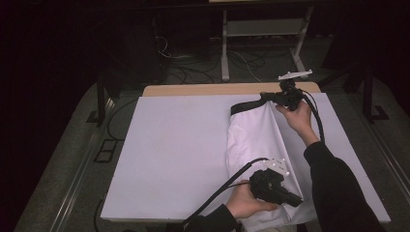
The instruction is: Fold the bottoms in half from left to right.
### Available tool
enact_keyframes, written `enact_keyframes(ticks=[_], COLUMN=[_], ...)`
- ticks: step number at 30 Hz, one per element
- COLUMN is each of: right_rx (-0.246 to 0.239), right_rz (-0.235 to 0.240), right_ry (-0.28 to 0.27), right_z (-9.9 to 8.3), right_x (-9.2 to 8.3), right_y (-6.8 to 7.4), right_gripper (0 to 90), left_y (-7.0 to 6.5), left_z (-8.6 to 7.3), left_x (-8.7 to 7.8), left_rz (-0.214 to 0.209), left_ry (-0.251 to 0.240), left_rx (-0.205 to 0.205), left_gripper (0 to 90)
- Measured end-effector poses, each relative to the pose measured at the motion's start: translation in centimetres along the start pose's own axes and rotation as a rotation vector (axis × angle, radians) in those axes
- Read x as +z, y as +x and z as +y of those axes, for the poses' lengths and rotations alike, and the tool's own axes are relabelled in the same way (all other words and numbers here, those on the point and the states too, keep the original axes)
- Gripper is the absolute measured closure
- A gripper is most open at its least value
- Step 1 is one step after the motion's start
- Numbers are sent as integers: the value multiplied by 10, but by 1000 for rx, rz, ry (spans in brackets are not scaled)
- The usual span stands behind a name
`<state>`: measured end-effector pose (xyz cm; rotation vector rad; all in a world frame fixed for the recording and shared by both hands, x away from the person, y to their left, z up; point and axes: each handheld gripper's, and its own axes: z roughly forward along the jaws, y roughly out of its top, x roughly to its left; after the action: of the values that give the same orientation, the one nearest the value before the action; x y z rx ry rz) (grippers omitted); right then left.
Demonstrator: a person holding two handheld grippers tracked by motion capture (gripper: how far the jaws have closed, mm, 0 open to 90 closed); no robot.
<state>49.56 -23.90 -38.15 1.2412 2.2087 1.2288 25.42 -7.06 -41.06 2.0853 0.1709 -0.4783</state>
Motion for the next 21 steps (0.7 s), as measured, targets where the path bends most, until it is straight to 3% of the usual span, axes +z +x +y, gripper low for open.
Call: enact_keyframes(ticks=[4, 13, 21], right_rx=[-3, 19, 17], right_rz=[-5, 3, 6], right_ry=[6, 8, 10], right_z=[-3, -9, -12], right_x=[-1, -3, -7], right_y=[-2, -12, -16], right_gripper=[850, 850, 850], left_y=[2, 8, 15], left_z=[1, 3, 2], left_x=[9, 31, 48], left_rz=[6, 15, 28], left_ry=[14, 39, 66], left_rx=[-4, -69, -94], left_gripper=[882, 882, 881])
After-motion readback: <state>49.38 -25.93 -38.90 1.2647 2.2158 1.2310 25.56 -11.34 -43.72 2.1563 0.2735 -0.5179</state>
